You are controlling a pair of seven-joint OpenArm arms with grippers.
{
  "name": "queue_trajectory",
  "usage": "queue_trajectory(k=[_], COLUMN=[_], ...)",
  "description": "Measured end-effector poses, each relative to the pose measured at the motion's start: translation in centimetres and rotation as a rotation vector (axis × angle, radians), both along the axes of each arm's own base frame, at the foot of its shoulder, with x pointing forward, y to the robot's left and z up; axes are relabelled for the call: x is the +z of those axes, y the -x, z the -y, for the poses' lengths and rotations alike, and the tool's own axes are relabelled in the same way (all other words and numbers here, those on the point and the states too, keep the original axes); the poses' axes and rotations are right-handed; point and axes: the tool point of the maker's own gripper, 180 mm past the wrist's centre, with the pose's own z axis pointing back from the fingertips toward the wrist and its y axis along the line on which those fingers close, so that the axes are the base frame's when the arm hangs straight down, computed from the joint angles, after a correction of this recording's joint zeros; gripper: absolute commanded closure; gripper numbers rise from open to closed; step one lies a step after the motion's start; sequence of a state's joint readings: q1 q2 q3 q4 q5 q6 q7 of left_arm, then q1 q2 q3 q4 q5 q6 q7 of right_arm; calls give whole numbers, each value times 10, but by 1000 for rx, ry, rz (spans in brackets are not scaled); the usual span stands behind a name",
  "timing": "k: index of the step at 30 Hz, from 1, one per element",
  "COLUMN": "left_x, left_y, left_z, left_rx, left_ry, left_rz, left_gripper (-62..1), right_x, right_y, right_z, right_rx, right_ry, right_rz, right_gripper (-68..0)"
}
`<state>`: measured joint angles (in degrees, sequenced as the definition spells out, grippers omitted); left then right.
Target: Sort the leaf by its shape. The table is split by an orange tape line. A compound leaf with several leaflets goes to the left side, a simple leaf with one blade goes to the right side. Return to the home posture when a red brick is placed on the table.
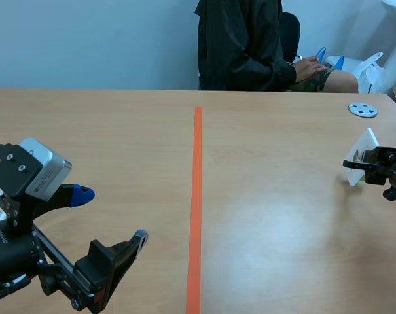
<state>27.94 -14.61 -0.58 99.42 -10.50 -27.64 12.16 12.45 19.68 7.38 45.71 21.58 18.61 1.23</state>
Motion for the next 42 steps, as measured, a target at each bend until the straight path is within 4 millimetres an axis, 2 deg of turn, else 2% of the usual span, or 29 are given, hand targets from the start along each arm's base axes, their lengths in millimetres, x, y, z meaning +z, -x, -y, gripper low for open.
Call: queue_trajectory(k=[9, 13, 16, 24, 28, 30, 34, 39, 42], left_x=[0, 0, 0, 0, 0, 0, 0, 1, 1], left_y=[0, 0, 0, 0, 0, 0, 0, 0, 0], left_z=[0, 0, 0, 0, 0, 0, 0, 0, 0], left_rx=[0, 0, 0, 0, 0, 0, 0, 0, 0], left_ry=[0, 0, 0, 0, 0, 0, 0, 4, 5], left_rz=[0, 0, 0, 0, 0, 0, 0, 5, 5], left_gripper=[-623, -623, -623, -623, -623, -623, -623, -623, -623], right_x=[-7, -7, -7, -2, 22, 38, 68, 81, 91], right_y=[3, 3, 4, 1, -9, -14, -13, 4, 17], right_z=[-1, -1, -1, -4, -17, -17, -18, -34, -52], right_rx=[6, 7, 7, 24, 99, 106, 135, 216, 287], right_ry=[11, 11, 11, 11, 10, 21, 22, 33, 36], right_rz=[-21, -22, -25, -12, 48, 90, 153, 147, 148], right_gripper=[-80, -172, -184, -403, -587, -679, -679, -679, -679])
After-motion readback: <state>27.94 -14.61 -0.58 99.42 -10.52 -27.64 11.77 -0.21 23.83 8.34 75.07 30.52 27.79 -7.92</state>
